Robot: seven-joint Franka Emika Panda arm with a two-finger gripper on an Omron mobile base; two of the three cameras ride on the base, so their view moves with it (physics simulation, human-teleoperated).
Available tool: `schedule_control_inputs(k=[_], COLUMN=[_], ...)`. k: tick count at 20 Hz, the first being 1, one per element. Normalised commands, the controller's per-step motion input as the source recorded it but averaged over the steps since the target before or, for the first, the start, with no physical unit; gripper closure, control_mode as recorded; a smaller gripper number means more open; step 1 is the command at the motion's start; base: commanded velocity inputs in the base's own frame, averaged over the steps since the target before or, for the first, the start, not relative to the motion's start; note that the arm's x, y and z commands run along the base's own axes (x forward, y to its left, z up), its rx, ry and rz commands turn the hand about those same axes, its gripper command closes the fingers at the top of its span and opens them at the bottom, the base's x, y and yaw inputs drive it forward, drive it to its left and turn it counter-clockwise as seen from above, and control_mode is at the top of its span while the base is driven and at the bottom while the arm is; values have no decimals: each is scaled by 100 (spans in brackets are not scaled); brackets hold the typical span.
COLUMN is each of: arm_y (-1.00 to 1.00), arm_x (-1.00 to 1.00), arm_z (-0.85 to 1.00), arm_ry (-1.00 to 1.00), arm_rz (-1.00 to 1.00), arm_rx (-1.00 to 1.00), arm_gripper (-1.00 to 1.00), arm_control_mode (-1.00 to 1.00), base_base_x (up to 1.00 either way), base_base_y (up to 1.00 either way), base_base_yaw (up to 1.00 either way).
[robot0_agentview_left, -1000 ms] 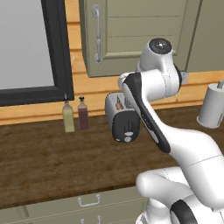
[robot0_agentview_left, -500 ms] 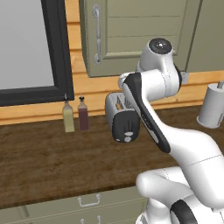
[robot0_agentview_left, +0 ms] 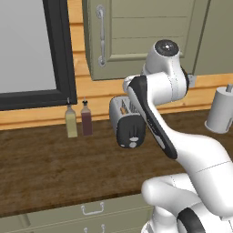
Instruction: Start the toaster. Once the lever pops up, take the bread to the plate on the dining counter.
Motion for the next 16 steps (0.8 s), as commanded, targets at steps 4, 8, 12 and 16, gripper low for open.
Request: schedule_control_inputs(k=[4, 8, 12, 16], arm_y=[0, 0, 0, 0], arm_x=[0, 0, 0, 0], arm_z=[0, 0, 0, 0], arm_ry=[0, 0, 0, 0], arm_rz=[0, 0, 0, 0], arm_rx=[0, 0, 0, 0], arm_gripper=[-100, -100, -100, -100], arm_control_mode=[-100, -100, -100, -100], base_base_x=[0, 0, 0, 0], base_base_y=[0, 0, 0, 0], base_base_yaw=[0, 0, 0, 0])
